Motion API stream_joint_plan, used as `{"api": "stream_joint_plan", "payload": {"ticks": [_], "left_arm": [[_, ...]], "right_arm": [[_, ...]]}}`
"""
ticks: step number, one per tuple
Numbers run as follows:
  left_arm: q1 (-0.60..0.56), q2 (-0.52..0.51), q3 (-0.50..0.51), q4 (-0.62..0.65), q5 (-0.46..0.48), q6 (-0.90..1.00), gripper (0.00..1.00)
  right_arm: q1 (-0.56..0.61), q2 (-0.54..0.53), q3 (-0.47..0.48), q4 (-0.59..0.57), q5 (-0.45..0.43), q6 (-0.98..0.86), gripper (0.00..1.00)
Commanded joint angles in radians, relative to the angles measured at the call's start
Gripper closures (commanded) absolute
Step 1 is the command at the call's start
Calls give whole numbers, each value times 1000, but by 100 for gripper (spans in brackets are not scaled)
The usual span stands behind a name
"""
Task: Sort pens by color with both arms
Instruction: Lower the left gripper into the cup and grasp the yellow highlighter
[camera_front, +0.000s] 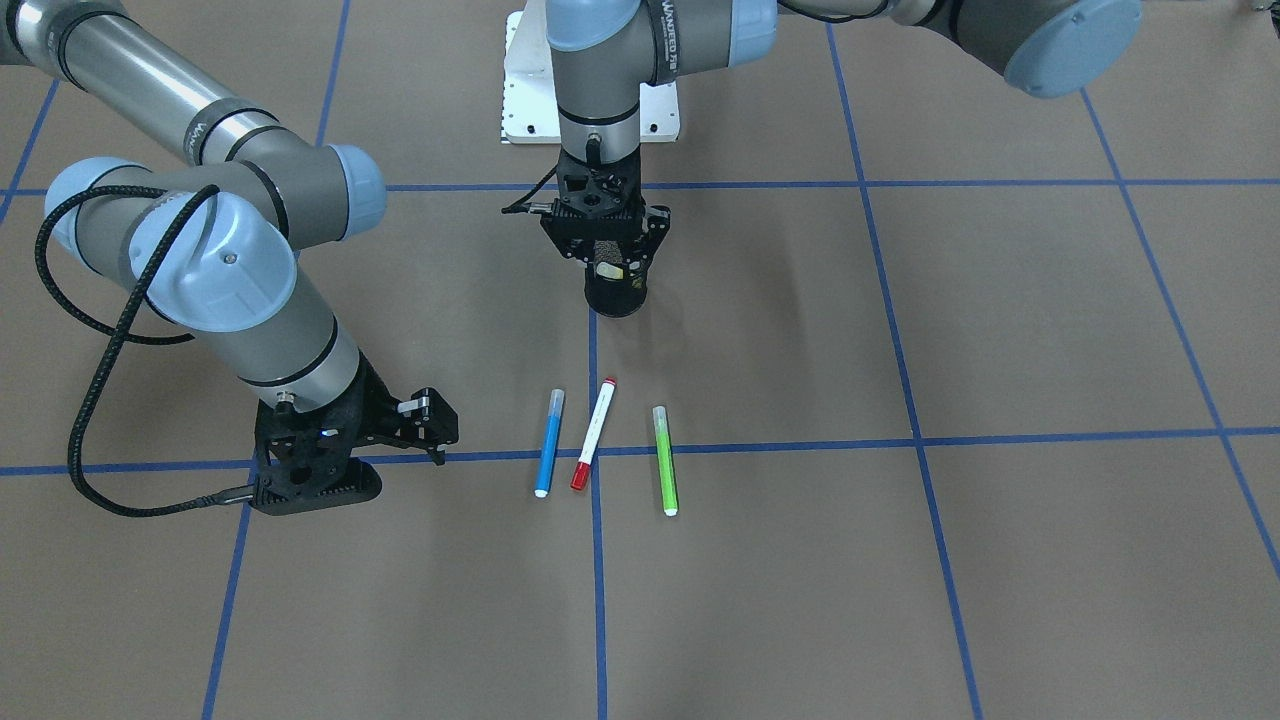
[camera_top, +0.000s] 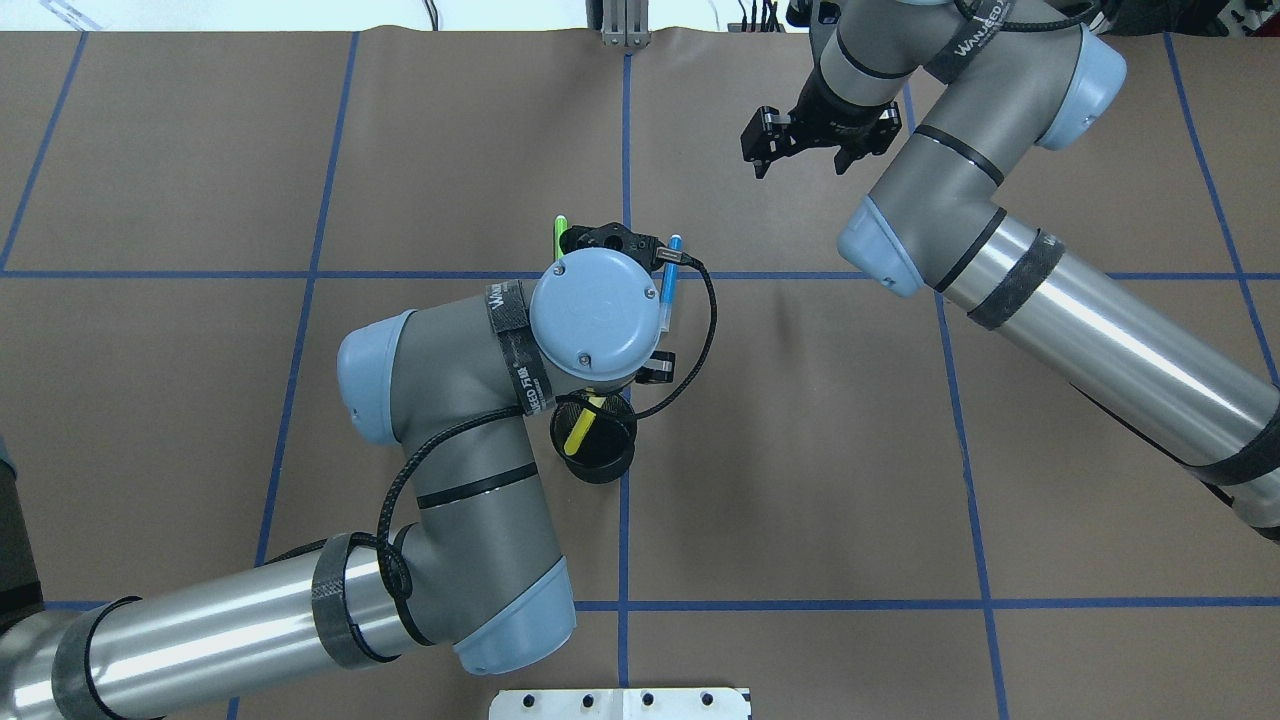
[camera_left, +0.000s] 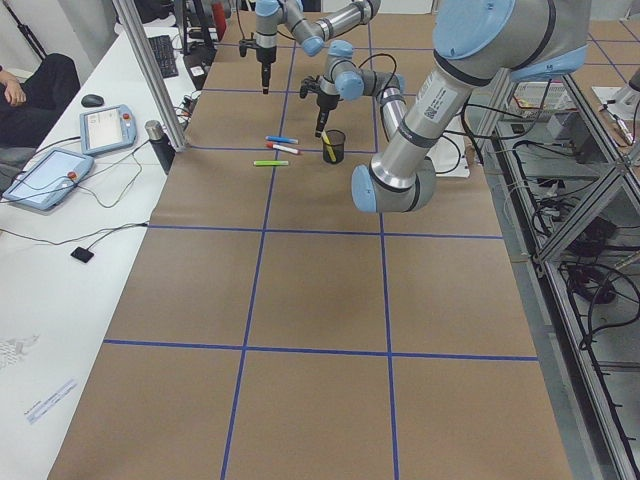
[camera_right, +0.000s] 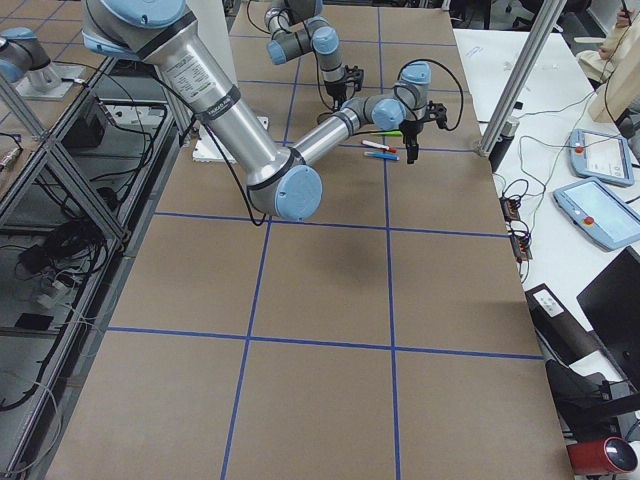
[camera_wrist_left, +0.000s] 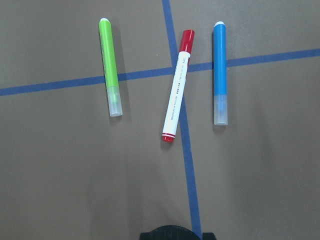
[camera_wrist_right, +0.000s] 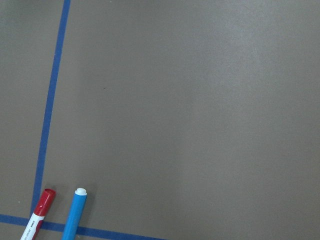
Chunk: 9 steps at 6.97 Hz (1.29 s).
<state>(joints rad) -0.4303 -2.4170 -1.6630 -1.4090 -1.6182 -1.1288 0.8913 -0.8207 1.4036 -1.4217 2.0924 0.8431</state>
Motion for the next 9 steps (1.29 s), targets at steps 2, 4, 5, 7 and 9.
{"api": "stream_joint_plan", "payload": {"ticks": [2,4,5,7,9], "left_arm": [[-1,7,-4,-1,0,4,70],[-1,7,-4,-1,-2,4,81],[-1,7,-11,1,-3,4,88],[-7,7,-35,2,-6,6,96],[-16,13,-52,4,-9,10,99]], "right_arm": [[0,0,0,1,0,-1,0],[0,-2,0,1,-2,-3,0],[0,-2,-2,1,-2,-3,0],[0,-2,-2,1,-2,-3,0],[-2,0,-2,1,-2,-3,0]]}}
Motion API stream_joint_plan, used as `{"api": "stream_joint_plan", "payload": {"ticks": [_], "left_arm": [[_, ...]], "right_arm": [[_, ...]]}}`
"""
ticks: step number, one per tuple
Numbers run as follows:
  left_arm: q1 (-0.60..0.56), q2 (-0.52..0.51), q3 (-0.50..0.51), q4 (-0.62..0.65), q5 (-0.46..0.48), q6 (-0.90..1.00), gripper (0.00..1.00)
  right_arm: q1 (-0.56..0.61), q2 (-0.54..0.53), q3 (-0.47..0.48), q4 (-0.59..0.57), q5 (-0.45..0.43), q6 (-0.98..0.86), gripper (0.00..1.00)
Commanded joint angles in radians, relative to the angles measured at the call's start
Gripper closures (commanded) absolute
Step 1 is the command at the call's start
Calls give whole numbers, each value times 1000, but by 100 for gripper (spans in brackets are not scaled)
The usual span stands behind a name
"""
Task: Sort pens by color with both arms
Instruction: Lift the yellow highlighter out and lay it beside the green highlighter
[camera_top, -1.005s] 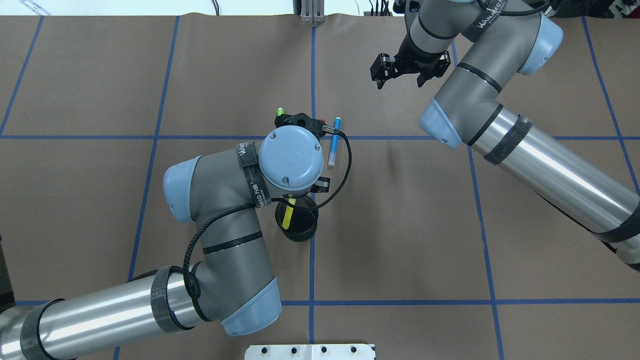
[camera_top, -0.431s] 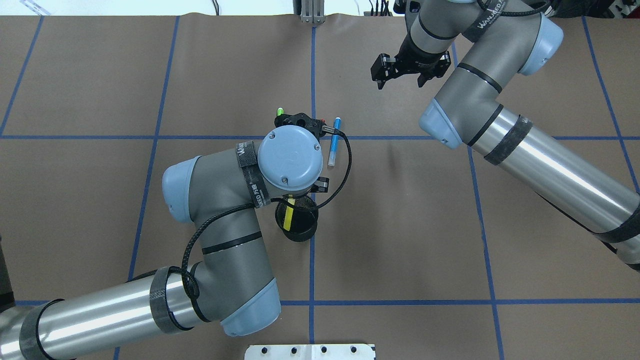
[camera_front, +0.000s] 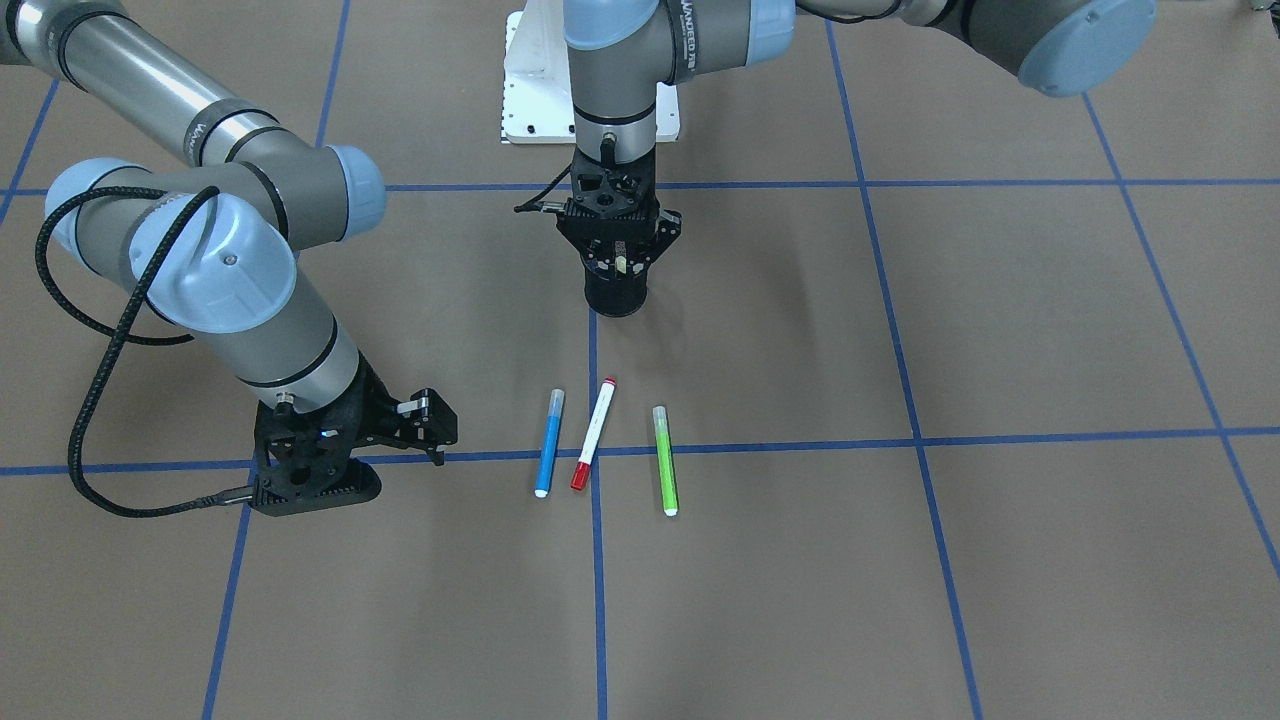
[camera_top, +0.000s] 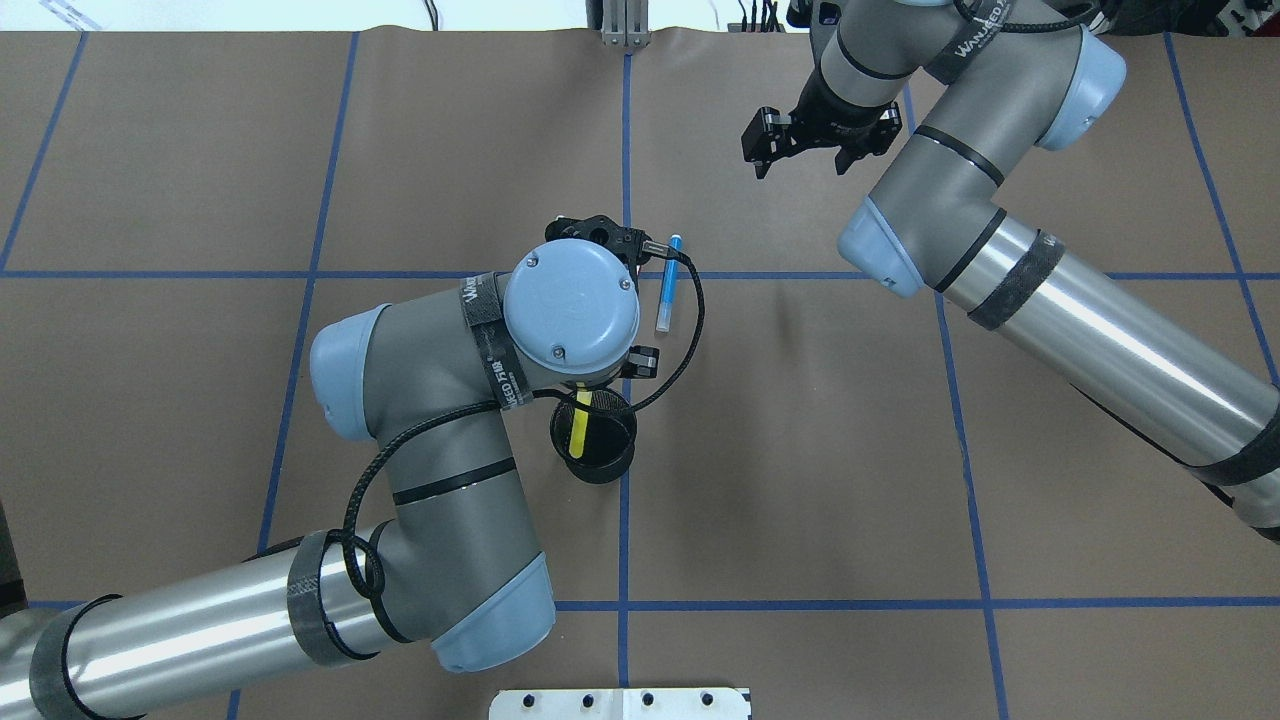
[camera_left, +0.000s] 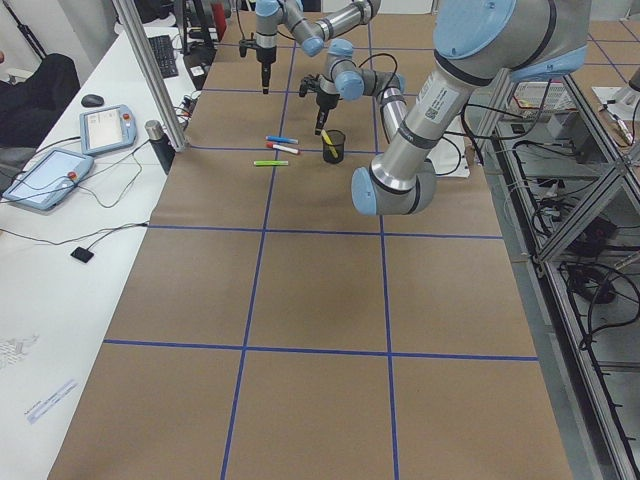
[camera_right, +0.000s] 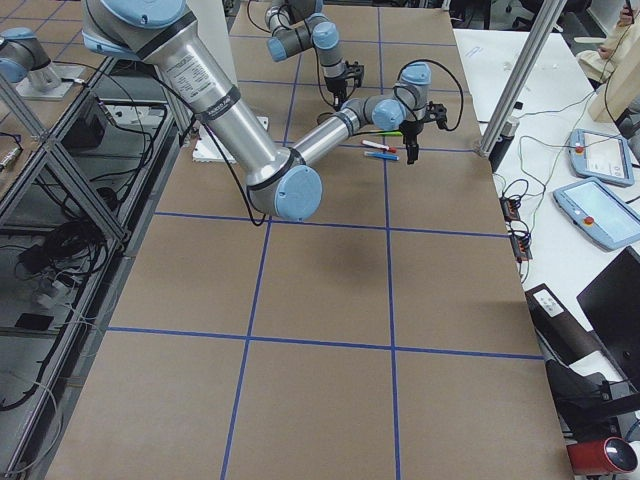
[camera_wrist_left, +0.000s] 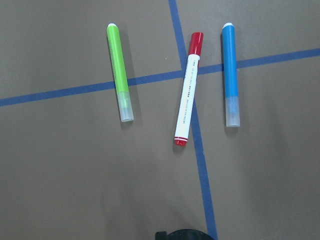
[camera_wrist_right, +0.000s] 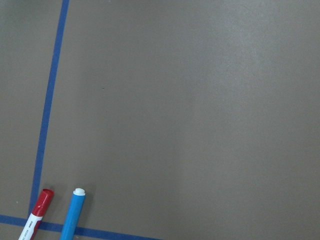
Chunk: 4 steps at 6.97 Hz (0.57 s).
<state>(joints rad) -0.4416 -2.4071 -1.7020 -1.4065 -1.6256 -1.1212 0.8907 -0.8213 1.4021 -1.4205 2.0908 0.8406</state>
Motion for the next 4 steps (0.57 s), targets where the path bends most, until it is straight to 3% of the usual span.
{"api": "stream_joint_plan", "payload": {"ticks": [1,3,4], "left_arm": [[-23,3,-36,9,-2,6,100],[-84,-3,-74,24,-45,15,100],[-129,-7,-82,24,-124,15,100]], "right_arm": [[-1,1,0,0,0,0,0],[-3,1,2,0,0,0,0],[-3,2,2,-2,0,2,0]]}}
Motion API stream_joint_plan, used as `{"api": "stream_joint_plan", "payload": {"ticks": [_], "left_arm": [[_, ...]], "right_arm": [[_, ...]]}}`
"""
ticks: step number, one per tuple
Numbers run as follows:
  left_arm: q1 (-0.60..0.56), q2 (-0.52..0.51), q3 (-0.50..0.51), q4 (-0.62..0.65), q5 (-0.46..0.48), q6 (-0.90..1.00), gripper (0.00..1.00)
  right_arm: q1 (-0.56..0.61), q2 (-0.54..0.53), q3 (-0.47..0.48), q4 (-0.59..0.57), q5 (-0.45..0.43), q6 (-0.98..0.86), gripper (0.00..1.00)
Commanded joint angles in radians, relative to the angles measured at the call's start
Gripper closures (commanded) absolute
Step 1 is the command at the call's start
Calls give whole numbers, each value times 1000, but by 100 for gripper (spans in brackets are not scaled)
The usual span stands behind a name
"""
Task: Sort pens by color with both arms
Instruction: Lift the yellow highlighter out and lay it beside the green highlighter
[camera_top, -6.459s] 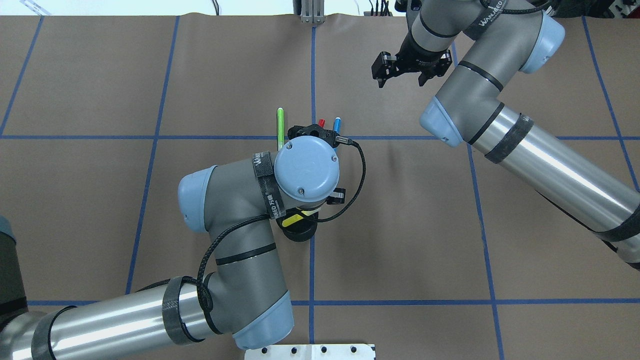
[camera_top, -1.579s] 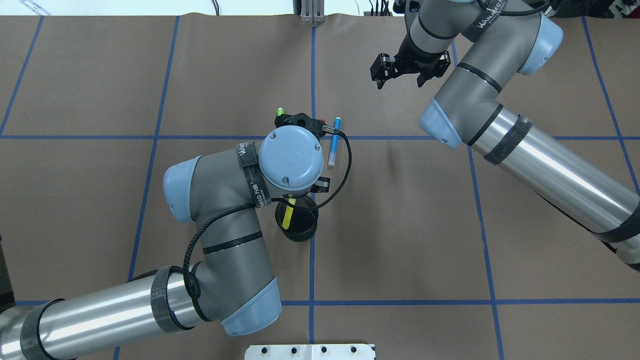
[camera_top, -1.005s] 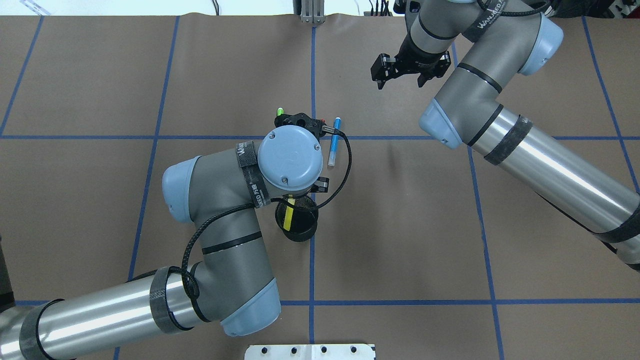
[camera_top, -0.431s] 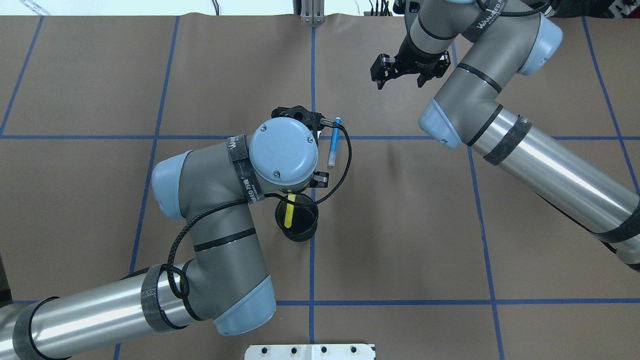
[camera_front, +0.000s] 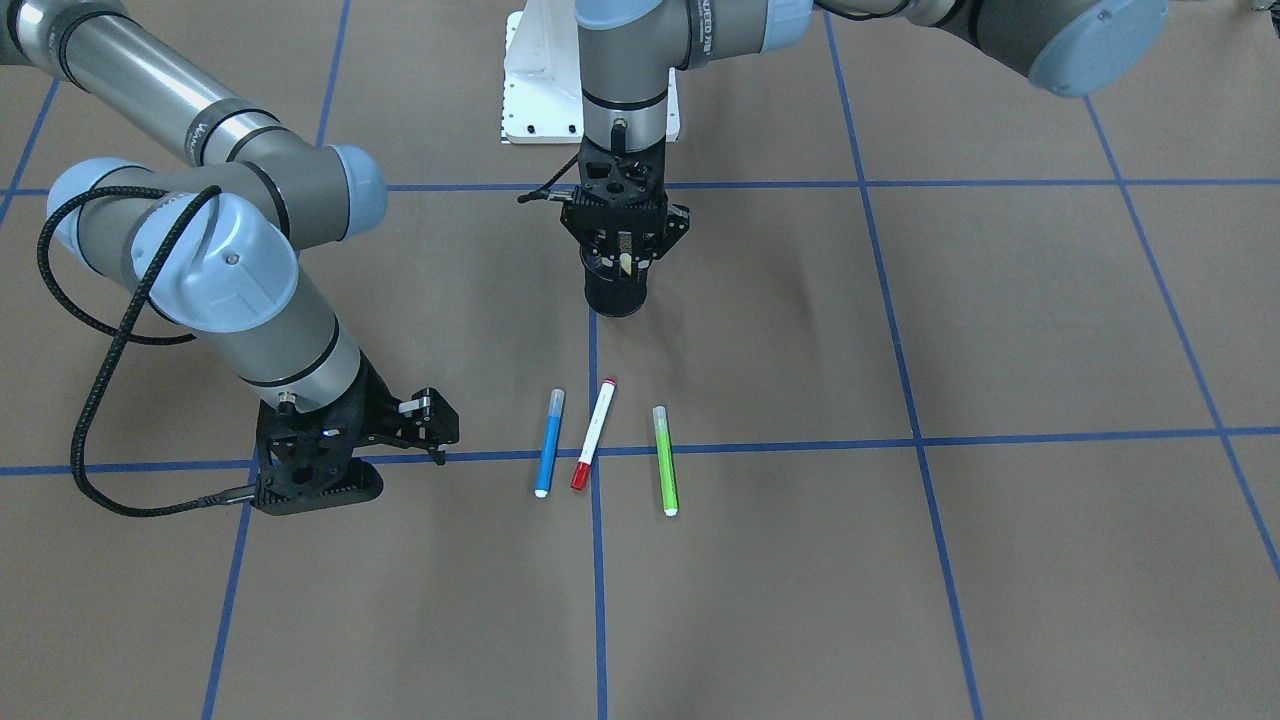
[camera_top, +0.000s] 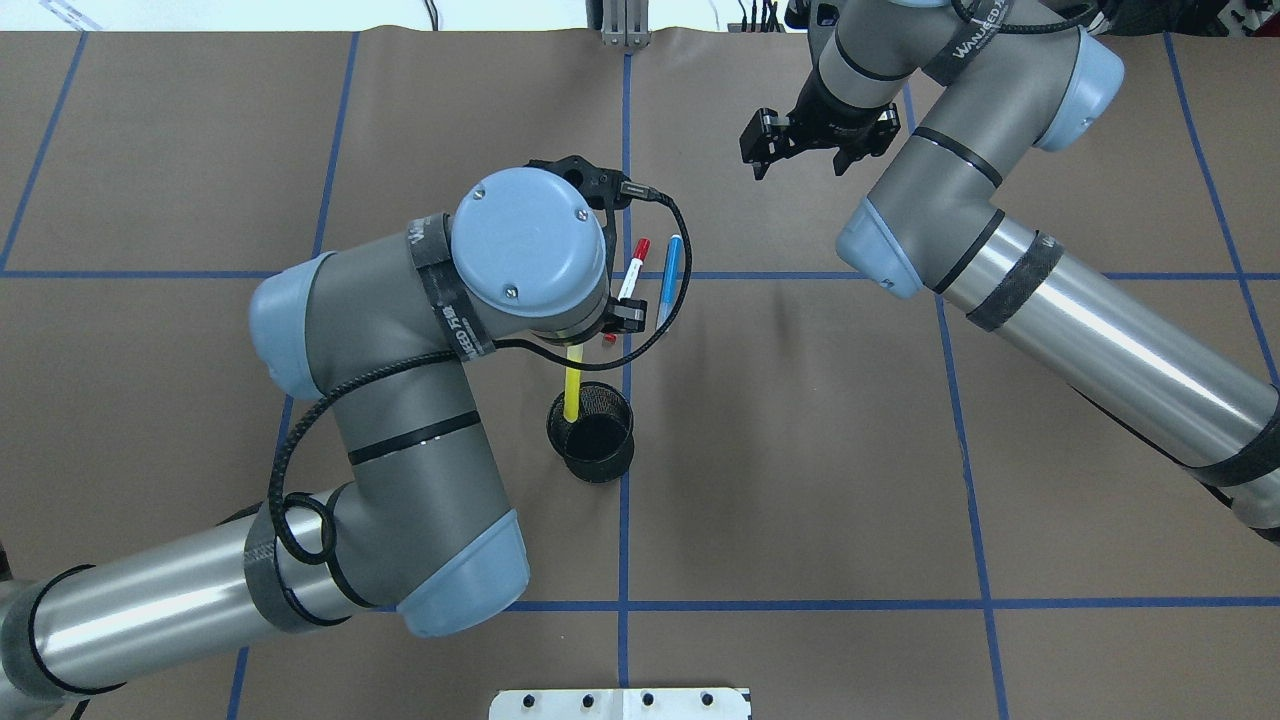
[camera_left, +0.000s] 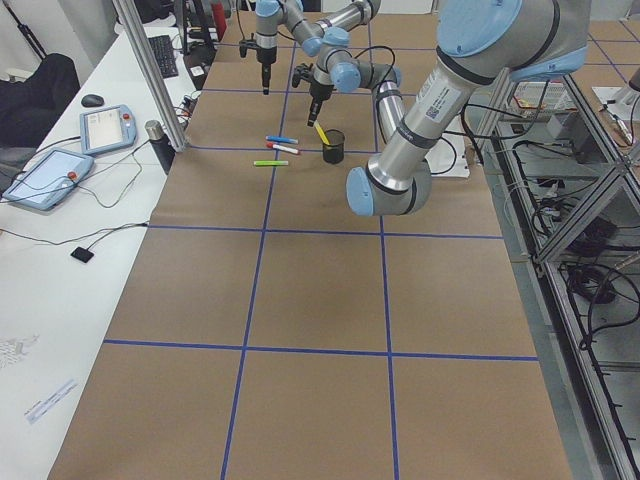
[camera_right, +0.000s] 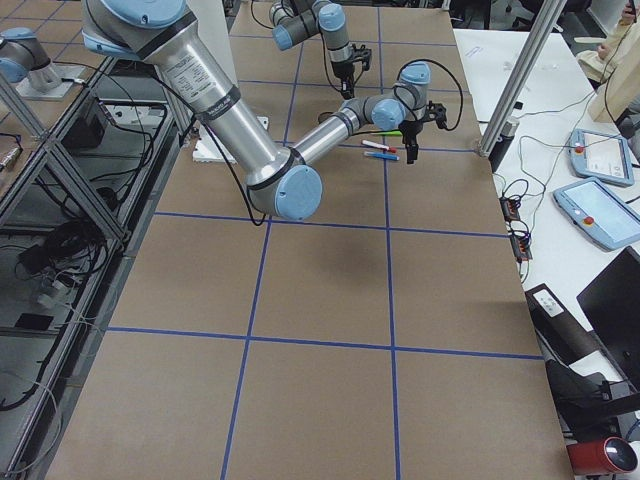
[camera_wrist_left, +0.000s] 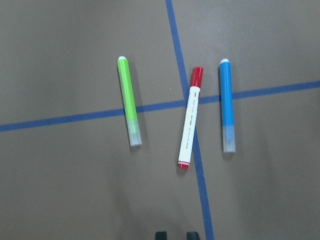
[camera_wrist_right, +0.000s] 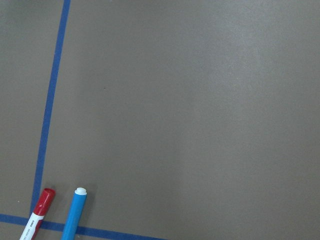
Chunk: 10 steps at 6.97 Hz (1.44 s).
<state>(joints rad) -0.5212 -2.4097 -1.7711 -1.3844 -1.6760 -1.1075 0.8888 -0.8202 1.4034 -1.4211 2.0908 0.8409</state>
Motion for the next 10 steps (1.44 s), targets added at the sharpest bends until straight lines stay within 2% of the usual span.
{"api": "stream_joint_plan", "payload": {"ticks": [1,3,5,6,8,10], "left_arm": [[-71,-11,-31,27,-88,1,100],[-152,-40,-33,51,-170,5,100],[-248,-42,4,42,-211,64,100],[-291,-49,80,4,-217,110,100],[-313,-78,339,-193,-226,112,100],[-390,-130,468,-196,-434,115,100]], "right_arm": [[-1,1,0,-1,0,3,0],[-2,0,6,-1,0,6,0],[-2,0,9,-1,0,7,0],[-4,-2,9,-1,0,7,0],[-7,0,11,-1,0,10,0],[-10,-4,9,1,-2,10,0]]}}
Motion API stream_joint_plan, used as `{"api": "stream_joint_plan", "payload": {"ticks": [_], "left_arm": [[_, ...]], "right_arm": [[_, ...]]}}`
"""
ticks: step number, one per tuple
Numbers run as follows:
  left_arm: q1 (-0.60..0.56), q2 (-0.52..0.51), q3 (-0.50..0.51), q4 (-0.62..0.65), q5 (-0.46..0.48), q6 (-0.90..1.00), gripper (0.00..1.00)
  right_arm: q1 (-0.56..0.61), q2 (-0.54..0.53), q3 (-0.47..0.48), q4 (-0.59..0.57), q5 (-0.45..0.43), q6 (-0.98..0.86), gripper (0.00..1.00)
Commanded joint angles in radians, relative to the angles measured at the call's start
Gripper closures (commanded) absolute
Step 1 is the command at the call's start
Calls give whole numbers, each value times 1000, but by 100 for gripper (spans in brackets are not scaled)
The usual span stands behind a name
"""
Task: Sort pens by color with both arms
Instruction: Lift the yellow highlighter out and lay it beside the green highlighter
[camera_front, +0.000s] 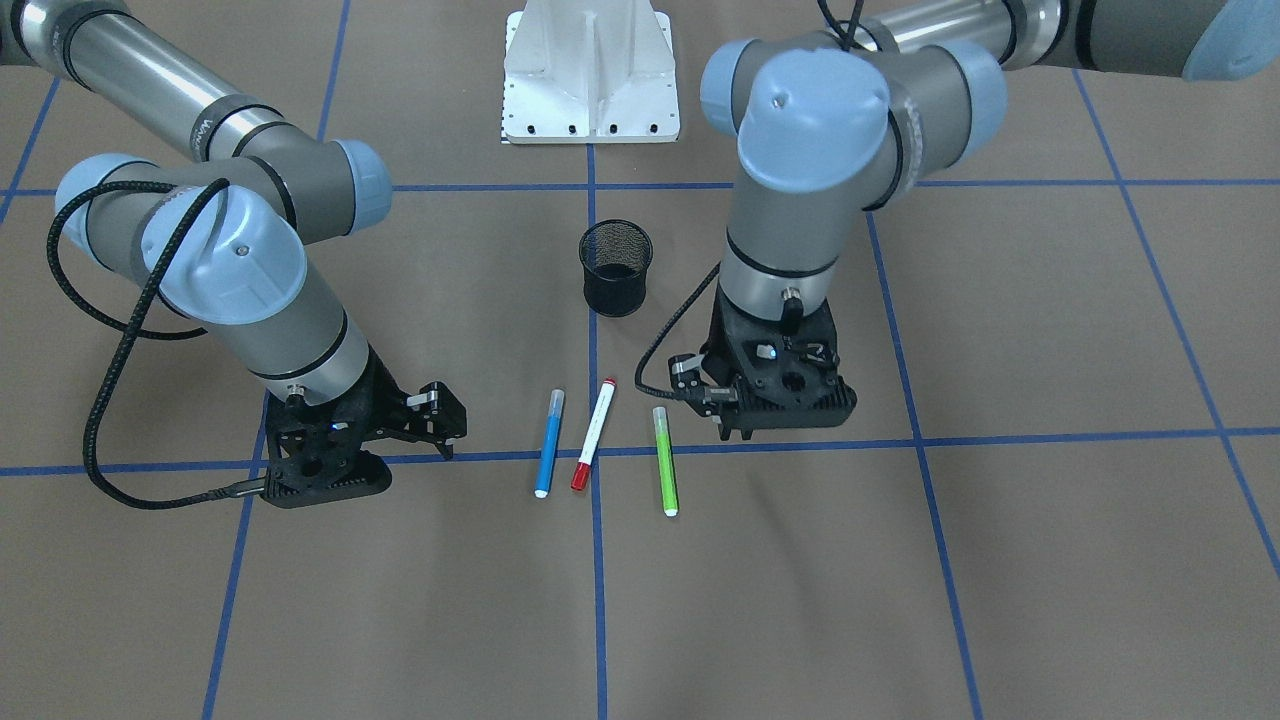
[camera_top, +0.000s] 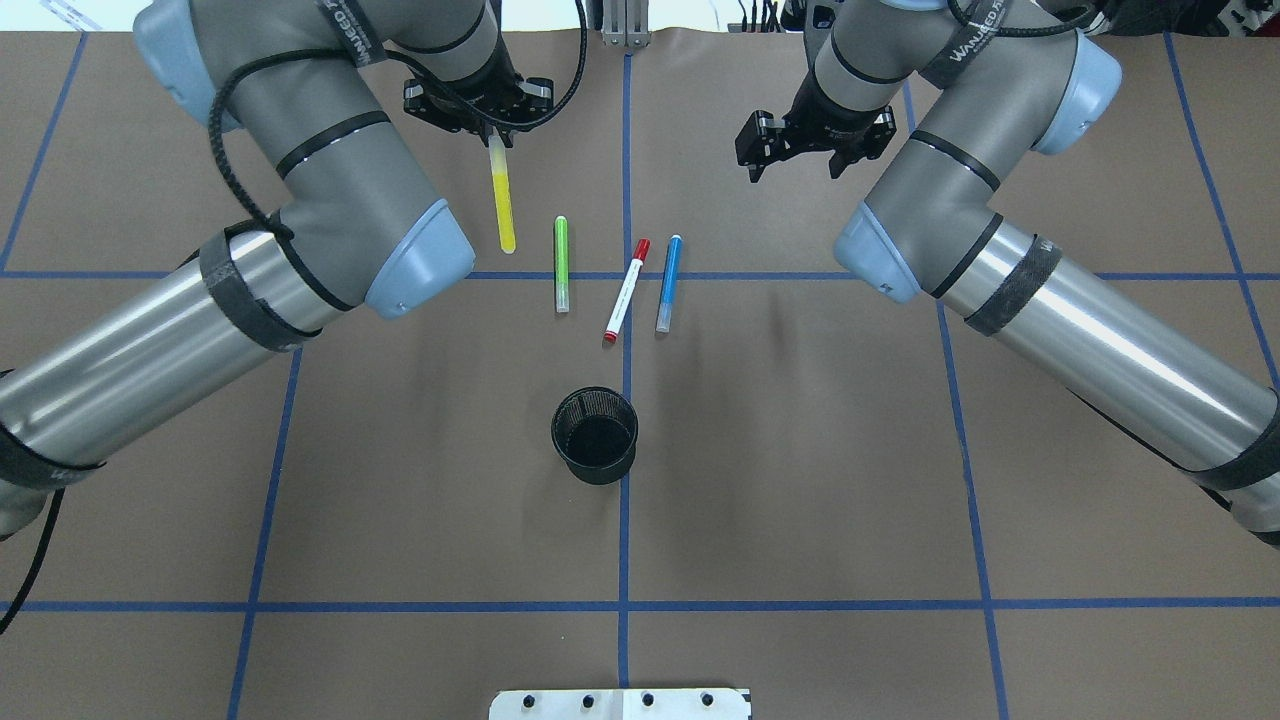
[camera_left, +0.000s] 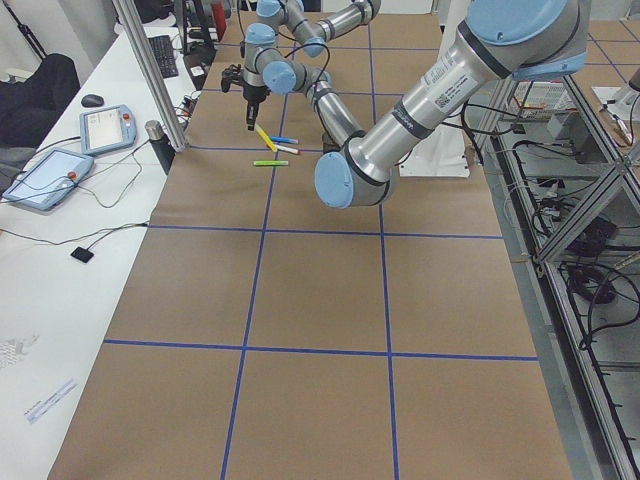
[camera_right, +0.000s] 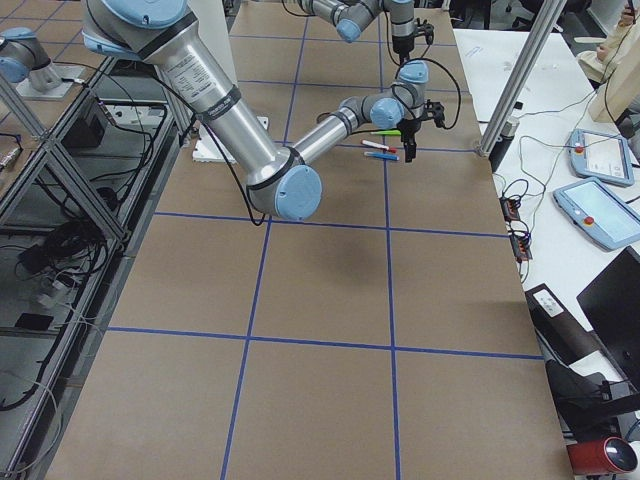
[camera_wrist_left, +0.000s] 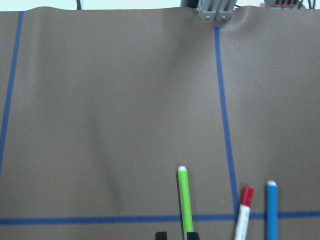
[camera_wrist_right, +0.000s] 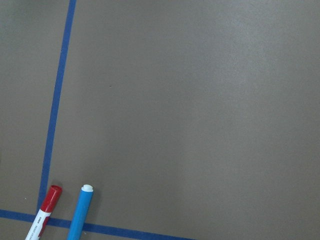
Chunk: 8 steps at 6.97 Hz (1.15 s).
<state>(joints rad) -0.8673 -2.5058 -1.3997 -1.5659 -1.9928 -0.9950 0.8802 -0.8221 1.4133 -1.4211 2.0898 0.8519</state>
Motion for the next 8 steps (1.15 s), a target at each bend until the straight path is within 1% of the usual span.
{"api": "stream_joint_plan", "payload": {"ticks": [1,2,4,6,8], "left_arm": [[-47,-77,187,-14,-133,15,100],[-45,-111,281,-16,-155,50,100],[-44,-111,355,-16,-167,125,100],[-41,-113,372,-9,-194,151,100],[-7,-119,377,-9,-199,133,100]], "right_arm": [[-3,-2,0,1,-1,-1,0],[-1,-2,3,1,-1,-2,0],[-1,-2,3,1,-1,-2,0],[-3,0,4,-1,-1,-1,0],[-1,0,4,-1,-1,-1,0]]}}
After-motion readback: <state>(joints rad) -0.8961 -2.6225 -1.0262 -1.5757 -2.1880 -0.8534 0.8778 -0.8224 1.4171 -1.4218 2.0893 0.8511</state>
